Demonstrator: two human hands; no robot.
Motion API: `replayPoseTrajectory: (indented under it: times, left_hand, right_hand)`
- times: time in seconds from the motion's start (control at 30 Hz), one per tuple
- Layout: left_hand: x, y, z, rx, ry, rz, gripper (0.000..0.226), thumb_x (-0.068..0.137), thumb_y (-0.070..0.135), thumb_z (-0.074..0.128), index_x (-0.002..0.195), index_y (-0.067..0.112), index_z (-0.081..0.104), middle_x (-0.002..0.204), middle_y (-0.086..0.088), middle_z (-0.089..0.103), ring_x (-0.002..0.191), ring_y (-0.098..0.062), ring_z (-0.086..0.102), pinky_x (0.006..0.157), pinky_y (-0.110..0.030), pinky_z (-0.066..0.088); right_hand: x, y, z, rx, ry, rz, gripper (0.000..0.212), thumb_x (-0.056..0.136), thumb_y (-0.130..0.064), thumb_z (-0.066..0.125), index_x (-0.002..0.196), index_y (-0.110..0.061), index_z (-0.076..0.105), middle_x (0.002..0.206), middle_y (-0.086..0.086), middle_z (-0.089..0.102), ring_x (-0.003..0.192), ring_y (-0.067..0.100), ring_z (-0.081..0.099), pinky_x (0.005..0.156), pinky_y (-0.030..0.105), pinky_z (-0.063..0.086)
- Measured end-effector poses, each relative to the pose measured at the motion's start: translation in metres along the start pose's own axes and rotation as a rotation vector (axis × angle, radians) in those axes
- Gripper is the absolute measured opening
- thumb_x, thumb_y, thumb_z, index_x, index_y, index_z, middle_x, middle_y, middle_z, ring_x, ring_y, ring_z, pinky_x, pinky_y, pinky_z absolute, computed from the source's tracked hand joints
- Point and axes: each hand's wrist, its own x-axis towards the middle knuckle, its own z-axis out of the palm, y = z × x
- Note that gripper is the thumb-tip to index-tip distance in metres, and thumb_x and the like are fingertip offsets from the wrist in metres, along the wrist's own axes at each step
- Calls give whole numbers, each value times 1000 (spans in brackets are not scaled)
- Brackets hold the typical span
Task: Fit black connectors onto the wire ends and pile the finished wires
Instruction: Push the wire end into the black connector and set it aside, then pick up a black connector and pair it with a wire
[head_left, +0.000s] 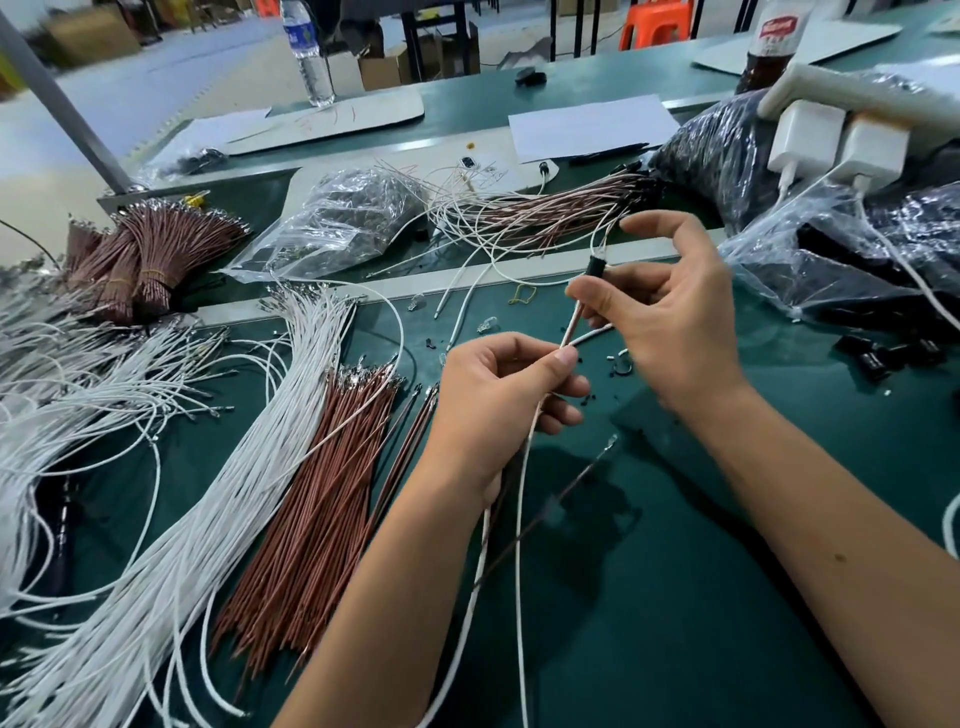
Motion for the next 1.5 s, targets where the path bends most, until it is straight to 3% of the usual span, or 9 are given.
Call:
replayPoseTrajectory:
  times: [0.17, 0.27, 0.43, 0.6, 0.87, 0.93, 1.03, 1.27, 1.5]
  left_hand:
    - [11, 79, -17, 267, -125, 108, 7, 89, 8, 74, 85, 2, 72, 71, -10, 74, 44, -11, 55, 42, -17, 42]
    - [40, 124, -29, 538, -130, 176, 9, 88, 11, 75, 85, 3, 72, 75, -10, 76, 46, -9, 56, 45, -19, 45]
    - [132, 134, -33, 1053, 102, 270, 14, 86, 16, 79, 73, 16, 74, 73, -2, 76, 71, -15, 73, 72, -34, 62]
    - [213, 88, -32, 1254, 270, 320, 1, 86, 19, 76, 85, 18, 77, 90, -4, 73, 77, -17, 59, 71, -28, 43]
    - [280, 41, -26, 1380, 332, 354, 13, 92, 10, 65, 97, 12, 77, 99, -13, 73, 95, -32, 69, 86, -41, 59]
    - [286, 38, -23, 1391, 309, 332, 12, 93, 9, 65, 97, 10, 76, 100, -14, 72, 97, -33, 68, 89, -44, 58]
    - [290, 33, -21, 1403, 287, 289, 14, 89, 6, 65, 98, 10, 75, 101, -14, 71, 101, -34, 67, 91, -46, 58]
    - [254, 28, -10, 1222, 382, 314, 29, 81, 1, 58, 101, 13, 76, 100, -10, 73, 103, -30, 64, 90, -41, 56]
    - [164, 17, 2, 1037, 340, 316, 17, 84, 11, 65, 92, 16, 79, 94, -5, 77, 90, -23, 70, 86, -33, 56]
  right_hand:
    - [41, -4, -19, 355, 230, 274, 34, 87, -12, 80, 114, 1, 64, 91, 16, 77, 70, 17, 69, 64, 24, 54]
    - [73, -4, -30, 365, 308, 382, 20, 87, -7, 79, 103, -2, 69, 87, 13, 75, 64, 14, 68, 60, 23, 54]
    - [130, 9, -27, 188, 369, 411, 21, 87, 4, 77, 93, -6, 60, 84, 16, 72, 59, 16, 69, 60, 22, 56]
    - [186, 31, -26, 50, 378, 480, 21, 84, 12, 76, 87, -5, 63, 83, 15, 72, 62, 18, 72, 66, 29, 63]
    - [253, 86, -45, -413, 96, 461, 68, 72, 16, 82, 133, -7, 60, 113, 17, 67, 99, 27, 73, 89, 40, 62]
    - [265, 94, -52, -481, 125, 445, 61, 75, 12, 82, 130, -7, 62, 114, 18, 70, 102, 29, 73, 91, 42, 61]
    - [273, 96, -58, -431, 242, 438, 27, 89, 12, 63, 107, -8, 63, 92, 17, 70, 73, 30, 77, 76, 45, 65]
    - [238, 55, -34, -310, 489, 355, 31, 91, 9, 37, 84, -12, 60, 81, 16, 73, 45, 16, 68, 53, 33, 61]
    - [132, 15, 37, -412, -121, 345, 27, 89, 8, 52, 83, -12, 69, 79, 11, 75, 55, 18, 68, 48, 27, 52]
